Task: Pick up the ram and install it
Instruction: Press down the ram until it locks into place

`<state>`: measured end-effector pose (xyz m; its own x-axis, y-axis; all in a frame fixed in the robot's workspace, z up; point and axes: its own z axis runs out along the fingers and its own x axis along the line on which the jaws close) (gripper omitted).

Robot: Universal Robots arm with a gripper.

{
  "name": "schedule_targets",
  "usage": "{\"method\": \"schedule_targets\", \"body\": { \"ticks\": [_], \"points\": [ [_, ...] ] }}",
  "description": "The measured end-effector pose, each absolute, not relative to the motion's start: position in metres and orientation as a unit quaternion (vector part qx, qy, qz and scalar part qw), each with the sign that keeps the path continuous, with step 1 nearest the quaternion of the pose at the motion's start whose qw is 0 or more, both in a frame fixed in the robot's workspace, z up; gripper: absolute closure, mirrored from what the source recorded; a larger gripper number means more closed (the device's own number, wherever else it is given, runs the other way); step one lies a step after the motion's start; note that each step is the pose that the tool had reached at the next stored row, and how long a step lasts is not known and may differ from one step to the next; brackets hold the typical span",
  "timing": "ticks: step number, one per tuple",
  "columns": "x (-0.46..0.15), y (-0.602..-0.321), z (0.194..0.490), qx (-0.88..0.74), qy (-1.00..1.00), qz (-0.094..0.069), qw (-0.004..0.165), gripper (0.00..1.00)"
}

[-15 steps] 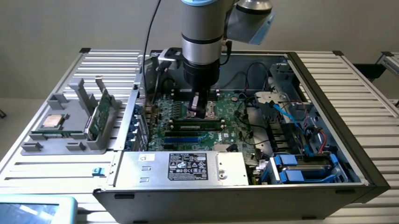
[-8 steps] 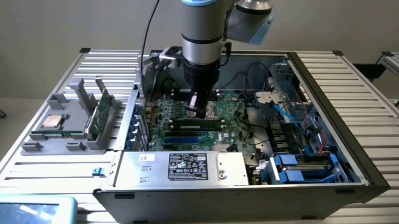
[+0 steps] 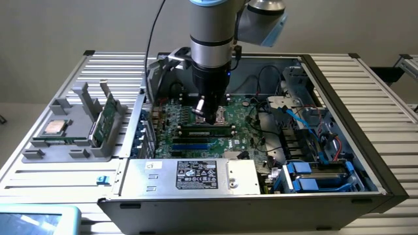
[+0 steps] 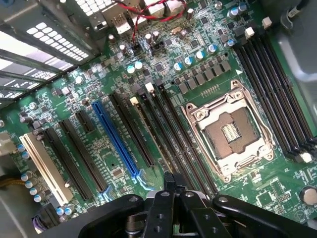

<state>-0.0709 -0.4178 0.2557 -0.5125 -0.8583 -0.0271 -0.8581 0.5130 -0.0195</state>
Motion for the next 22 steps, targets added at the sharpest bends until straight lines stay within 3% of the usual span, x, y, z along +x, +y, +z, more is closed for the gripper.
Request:
{"method": "schedule_targets", "body": {
  "ticks": [22],
  "points": [
    [-0.0709,-0.4177,0.2556,-0.345,0.938,-0.004,0.016,0.91]
  ]
}}
